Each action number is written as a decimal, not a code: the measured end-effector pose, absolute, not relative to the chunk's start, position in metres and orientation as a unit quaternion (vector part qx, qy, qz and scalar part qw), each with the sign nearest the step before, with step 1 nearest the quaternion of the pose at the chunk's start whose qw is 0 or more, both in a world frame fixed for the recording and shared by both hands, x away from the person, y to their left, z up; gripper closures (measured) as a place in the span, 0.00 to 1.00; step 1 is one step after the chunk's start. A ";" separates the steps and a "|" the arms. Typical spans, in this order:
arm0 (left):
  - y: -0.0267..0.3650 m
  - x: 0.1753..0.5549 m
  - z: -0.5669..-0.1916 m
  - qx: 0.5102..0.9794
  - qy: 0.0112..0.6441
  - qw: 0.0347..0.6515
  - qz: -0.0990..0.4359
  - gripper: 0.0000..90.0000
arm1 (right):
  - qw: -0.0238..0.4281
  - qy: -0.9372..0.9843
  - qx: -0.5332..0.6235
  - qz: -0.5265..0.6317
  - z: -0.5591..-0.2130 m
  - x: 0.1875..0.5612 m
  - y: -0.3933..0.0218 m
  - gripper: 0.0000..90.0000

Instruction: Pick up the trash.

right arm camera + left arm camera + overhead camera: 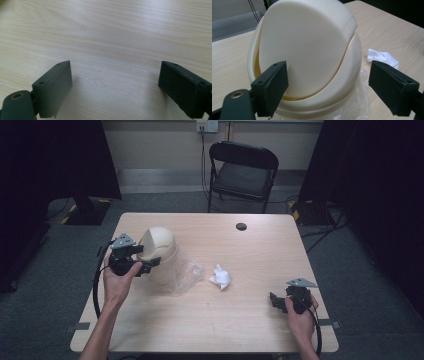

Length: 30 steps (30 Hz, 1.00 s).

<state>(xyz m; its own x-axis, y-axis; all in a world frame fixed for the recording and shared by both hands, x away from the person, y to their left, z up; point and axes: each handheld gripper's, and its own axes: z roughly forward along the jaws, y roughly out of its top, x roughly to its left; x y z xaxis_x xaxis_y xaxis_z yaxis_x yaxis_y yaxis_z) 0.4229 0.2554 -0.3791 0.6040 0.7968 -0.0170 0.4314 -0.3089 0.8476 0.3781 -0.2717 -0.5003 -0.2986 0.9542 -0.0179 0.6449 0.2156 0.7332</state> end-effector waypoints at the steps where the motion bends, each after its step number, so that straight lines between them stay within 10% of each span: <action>1: 0.255 0.424 -0.380 0.785 0.392 0.431 0.209 0.17 | 0.244 0.741 0.540 0.317 -0.500 0.378 -0.272 0.12; 30: 0.250 0.440 -0.391 0.802 0.367 0.436 0.179 0.18 | 0.243 0.741 0.540 0.317 -0.500 0.378 -0.272 0.12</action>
<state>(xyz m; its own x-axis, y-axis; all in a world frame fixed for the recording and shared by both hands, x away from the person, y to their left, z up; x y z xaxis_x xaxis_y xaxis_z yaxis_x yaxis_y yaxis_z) 0.4401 0.2498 -0.3909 0.6673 0.7440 -0.0330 0.4327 -0.3513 0.8302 0.3781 -0.2717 -0.5003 -0.2985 0.9543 -0.0178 0.6450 0.2154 0.7332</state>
